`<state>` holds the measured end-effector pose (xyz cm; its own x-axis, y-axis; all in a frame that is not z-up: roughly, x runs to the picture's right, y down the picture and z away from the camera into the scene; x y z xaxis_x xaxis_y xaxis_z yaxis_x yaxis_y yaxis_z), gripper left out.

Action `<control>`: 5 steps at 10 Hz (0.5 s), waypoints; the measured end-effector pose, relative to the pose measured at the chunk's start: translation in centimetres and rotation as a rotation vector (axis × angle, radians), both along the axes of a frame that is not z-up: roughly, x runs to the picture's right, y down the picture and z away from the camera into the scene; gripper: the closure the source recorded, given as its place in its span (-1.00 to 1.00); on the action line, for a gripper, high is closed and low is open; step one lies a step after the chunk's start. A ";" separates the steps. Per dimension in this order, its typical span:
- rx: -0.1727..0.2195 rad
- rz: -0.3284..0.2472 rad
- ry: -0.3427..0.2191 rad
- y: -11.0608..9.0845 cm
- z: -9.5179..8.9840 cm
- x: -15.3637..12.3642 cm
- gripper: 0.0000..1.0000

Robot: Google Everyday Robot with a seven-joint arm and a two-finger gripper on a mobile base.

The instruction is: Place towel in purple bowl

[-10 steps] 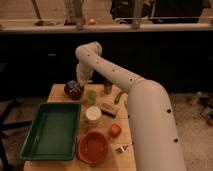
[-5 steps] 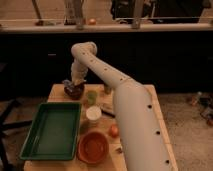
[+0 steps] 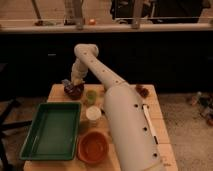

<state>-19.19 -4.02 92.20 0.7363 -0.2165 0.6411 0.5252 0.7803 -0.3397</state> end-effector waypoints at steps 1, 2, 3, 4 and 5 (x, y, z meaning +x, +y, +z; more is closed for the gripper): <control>-0.011 0.004 -0.004 0.2 0.5 -0.4 1.00; -0.020 0.008 -0.005 0.4 0.9 -0.5 1.00; -0.025 0.012 -0.005 0.5 1.2 -0.5 1.00; -0.031 0.016 -0.003 0.5 1.5 -0.5 1.00; -0.034 0.017 -0.003 0.5 1.8 -0.6 1.00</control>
